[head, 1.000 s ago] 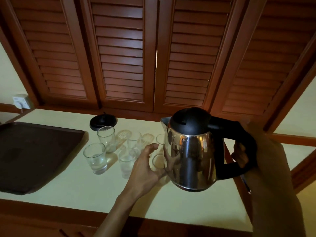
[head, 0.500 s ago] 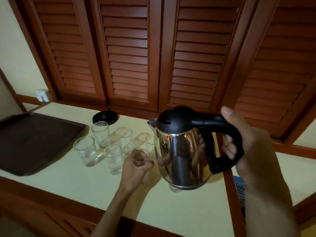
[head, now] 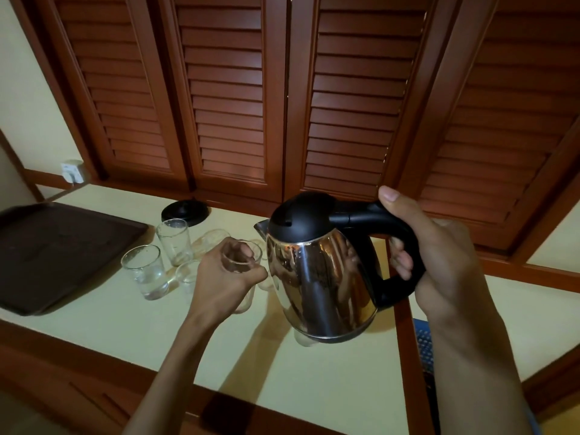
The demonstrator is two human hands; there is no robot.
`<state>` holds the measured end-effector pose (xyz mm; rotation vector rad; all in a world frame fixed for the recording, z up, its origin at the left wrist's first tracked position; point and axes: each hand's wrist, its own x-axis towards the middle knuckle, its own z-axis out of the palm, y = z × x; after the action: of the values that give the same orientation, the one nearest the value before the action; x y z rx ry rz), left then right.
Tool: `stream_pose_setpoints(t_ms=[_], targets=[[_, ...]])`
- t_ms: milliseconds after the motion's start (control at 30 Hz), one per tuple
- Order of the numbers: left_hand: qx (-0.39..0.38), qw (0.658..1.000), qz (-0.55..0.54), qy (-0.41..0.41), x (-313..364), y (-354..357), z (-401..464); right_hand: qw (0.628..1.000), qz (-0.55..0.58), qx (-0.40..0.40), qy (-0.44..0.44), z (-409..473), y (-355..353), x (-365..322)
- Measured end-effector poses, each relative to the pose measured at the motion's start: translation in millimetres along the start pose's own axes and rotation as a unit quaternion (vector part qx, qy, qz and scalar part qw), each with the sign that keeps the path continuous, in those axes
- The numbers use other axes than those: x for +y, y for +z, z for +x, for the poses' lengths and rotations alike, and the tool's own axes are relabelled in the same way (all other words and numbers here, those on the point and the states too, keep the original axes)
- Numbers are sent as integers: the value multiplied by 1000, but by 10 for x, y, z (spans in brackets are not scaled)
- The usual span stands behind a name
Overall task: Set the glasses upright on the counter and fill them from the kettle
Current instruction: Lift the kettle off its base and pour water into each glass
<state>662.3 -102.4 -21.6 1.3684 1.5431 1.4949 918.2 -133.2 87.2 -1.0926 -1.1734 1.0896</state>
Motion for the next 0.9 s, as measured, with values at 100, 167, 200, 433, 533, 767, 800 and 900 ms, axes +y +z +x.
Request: stream_pose_setpoints(t_ms=[100, 167, 200, 433, 533, 767, 800, 900], targets=[[0, 1000, 10, 1, 19, 31, -38, 1000, -17, 8, 6, 20, 23, -71], [-6, 1000, 18, 3, 18, 46, -56, 999, -45, 2, -5, 35, 49, -143], [-11, 1000, 22, 5, 16, 52, -68, 998, -60, -3, -12, 44, 64, -183], [-32, 998, 47, 3, 22, 84, -186, 984, -169, -37, -47, 121, 179, -432], [-50, 997, 57, 9, 1, 83, -218, 969, -234, -56, -63, 168, 250, -527], [-66, 995, 74, 6, -128, 66, -268, 942, -322, -77, -63, 204, 376, -654], [-67, 995, 72, 2, -146, 64, -276, 940, -326, -77, -60, 204, 377, -663], [-75, 995, 72, -10, -202, 54, -294, 937, -336, -76, -54, 203, 362, -691]])
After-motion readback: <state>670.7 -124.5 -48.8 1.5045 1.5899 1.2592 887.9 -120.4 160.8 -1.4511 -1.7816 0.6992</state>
